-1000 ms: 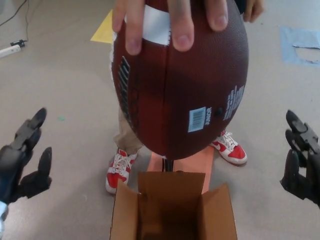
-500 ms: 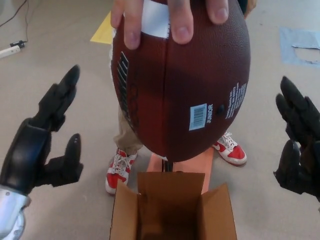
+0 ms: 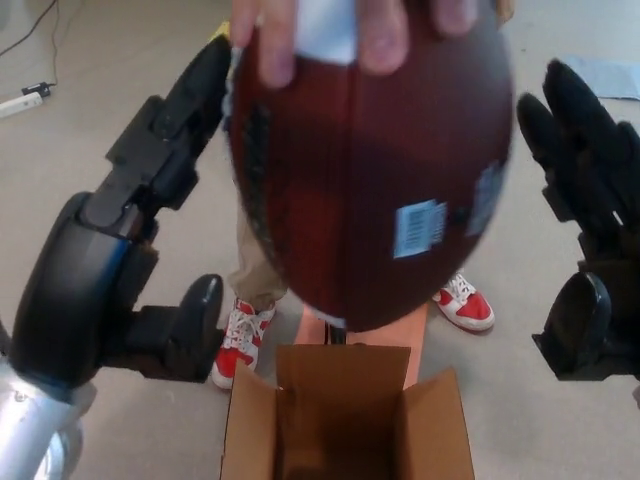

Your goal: Use both hands to pick up a football from a person and place it into a container beneath

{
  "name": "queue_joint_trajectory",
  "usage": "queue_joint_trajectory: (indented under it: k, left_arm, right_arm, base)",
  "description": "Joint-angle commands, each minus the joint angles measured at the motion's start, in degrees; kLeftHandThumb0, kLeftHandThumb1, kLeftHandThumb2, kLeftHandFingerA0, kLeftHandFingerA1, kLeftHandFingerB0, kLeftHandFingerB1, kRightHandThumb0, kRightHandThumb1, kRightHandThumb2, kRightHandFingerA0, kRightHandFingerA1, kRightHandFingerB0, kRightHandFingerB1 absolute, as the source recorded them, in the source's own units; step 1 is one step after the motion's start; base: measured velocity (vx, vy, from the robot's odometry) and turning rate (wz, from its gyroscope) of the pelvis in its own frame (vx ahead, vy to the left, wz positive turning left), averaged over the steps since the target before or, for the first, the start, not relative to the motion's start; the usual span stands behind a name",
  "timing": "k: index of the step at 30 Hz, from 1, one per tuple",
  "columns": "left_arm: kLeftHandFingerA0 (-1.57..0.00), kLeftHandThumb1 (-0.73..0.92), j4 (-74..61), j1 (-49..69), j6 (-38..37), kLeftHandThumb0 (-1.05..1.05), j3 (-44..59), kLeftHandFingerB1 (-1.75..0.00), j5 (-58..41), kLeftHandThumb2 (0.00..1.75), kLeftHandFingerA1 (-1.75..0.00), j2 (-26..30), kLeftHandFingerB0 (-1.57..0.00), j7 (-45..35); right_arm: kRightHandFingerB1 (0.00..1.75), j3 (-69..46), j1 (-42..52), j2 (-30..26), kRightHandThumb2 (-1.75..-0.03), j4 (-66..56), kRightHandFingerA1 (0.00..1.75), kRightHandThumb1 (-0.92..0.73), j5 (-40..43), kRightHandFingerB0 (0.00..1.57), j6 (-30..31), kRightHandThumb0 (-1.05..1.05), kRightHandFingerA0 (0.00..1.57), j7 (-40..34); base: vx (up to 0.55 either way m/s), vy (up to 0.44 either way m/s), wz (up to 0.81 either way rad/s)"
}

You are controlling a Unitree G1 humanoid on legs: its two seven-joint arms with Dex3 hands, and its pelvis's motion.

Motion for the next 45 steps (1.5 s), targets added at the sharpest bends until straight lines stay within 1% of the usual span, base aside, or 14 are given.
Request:
queue_joint_trajectory:
  k: [1,14,21,22,24,26,27,28,29,30,31,32,40,45]
  left_arm:
    - [0.00,0.69,-5.7,-2.2,9.6,-1.02,-1.4,0.00,-5.8,1.09,-0.05,-0.1,0.00,-0.3]
    - [0.00,0.71,-7.0,-5.0,14.4,-1.04,-3.8,0.00,-5.7,1.10,-0.04,-2.3,0.00,1.0]
    - [0.00,0.68,-5.3,-5.4,17.0,-1.03,-5.0,0.00,-6.1,1.10,-0.05,-4.3,0.00,2.2]
    - [0.00,0.70,-4.9,-5.8,17.0,-1.05,-5.4,-0.01,-6.0,1.13,-0.04,-5.0,0.00,2.6]
    - [0.00,0.69,-3.5,-6.7,16.8,-1.02,-7.7,0.00,-3.8,1.09,-0.06,-7.1,0.00,3.9]
    - [0.00,0.70,-2.3,-7.2,16.3,-1.01,-9.6,0.00,-1.7,1.10,-0.08,-8.2,0.00,4.7]
    - [0.00,0.89,-1.8,-7.2,16.0,-1.00,-10.2,0.00,-1.1,0.69,0.00,-8.6,0.00,4.9]
    - [0.00,0.89,-1.3,-7.2,15.7,-1.00,-10.9,0.00,-0.4,0.69,0.00,-8.9,0.00,5.1]
    - [0.00,0.82,1.1,-8.0,14.7,-1.05,-12.7,0.00,3.2,1.18,-0.07,-9.7,0.00,6.5]
    - [0.00,0.84,2.4,-8.4,14.4,-1.05,-13.6,0.00,4.9,1.19,-0.07,-10.1,0.00,7.3]
    - [0.00,0.84,2.8,-8.5,14.5,-1.05,-13.8,0.00,5.3,1.19,-0.07,-10.2,0.00,7.6]
    - [0.00,0.90,4.1,-8.8,14.2,-1.02,-14.5,0.00,7.0,1.20,-0.07,-10.5,0.00,8.5]
    - [0.00,0.92,15.7,-11.6,12.9,-0.98,-15.4,-0.03,9.7,1.19,-0.07,-15.8,0.00,13.2]
    - [0.00,0.91,22.2,-13.6,14.3,-0.96,-12.9,-0.07,5.9,1.18,-0.10,-18.1,0.00,12.2]
  right_arm:
    - [0.09,1.9,-2.4,-0.8,-1.09,-4.9,0.01,-0.74,6.1,0.00,6.7,-1.05,0.00,2.5]
    - [0.14,4.7,-5.5,1.1,-1.10,-2.9,0.07,-0.75,4.1,0.00,10.8,-1.05,0.02,0.9]
    - [0.16,7.6,-8.8,5.8,-1.05,2.6,0.06,-0.69,4.4,0.06,10.0,-0.99,0.10,-0.3]
    - [0.24,8.0,-9.0,6.7,-1.03,3.4,0.16,-0.62,3.9,0.00,9.3,-0.87,0.02,-0.9]
    - [0.18,9.9,-9.0,9.4,-1.08,4.8,0.11,-0.73,0.3,0.06,9.5,-1.01,0.10,-3.9]
    - [0.20,11.3,-9.1,10.7,-1.08,6.2,0.14,-0.70,-2.7,0.04,9.3,-0.95,0.07,-5.8]
    - [0.22,11.8,-9.0,11.2,-1.07,6.7,0.17,-0.65,-3.3,0.01,9.3,-0.87,0.03,-6.2]
    - [0.22,12.3,-8.8,11.7,-1.07,7.1,0.17,-0.65,-3.7,0.01,9.3,-0.87,0.03,-6.6]
    - [0.13,13.2,-9.6,12.5,-1.10,9.0,0.07,-0.71,-4.8,0.00,9.6,-0.93,0.00,-7.2]
    - [0.12,13.7,-10.1,12.6,-0.88,10.1,0.09,-0.70,-5.7,0.00,9.7,-0.94,0.00,-7.5]
    - [0.12,13.9,-10.3,12.5,-0.88,10.5,0.09,-0.70,-6.5,0.00,9.5,-0.94,0.00,-7.7]
    - [0.11,14.3,-10.8,12.5,-1.15,11.9,0.09,-0.79,-8.4,0.00,8.9,-0.92,0.00,-8.6]
    - [0.21,13.7,-13.3,15.9,-1.14,20.9,0.18,-0.75,-11.3,0.00,11.4,-0.83,0.00,-14.6]
    - [0.12,12.1,-15.4,16.0,-1.16,24.9,0.09,-0.80,-9.4,0.03,16.0,-0.90,0.00,-14.9]
  base:
    - [0.00,0.000,0.00]
    - [0.00,0.000,0.00]
    - [0.00,0.000,0.00]
    - [0.00,0.000,0.00]
    - [0.00,0.000,0.00]
    - [0.00,0.000,0.00]
    - [0.00,0.000,0.00]
    - [0.00,0.000,0.00]
    - [0.00,0.000,0.00]
    - [0.00,0.000,0.00]
    - [0.00,0.000,0.00]
    - [0.00,0.000,0.00]
    - [0.00,0.000,0.00]
    - [0.00,0.000,0.00]
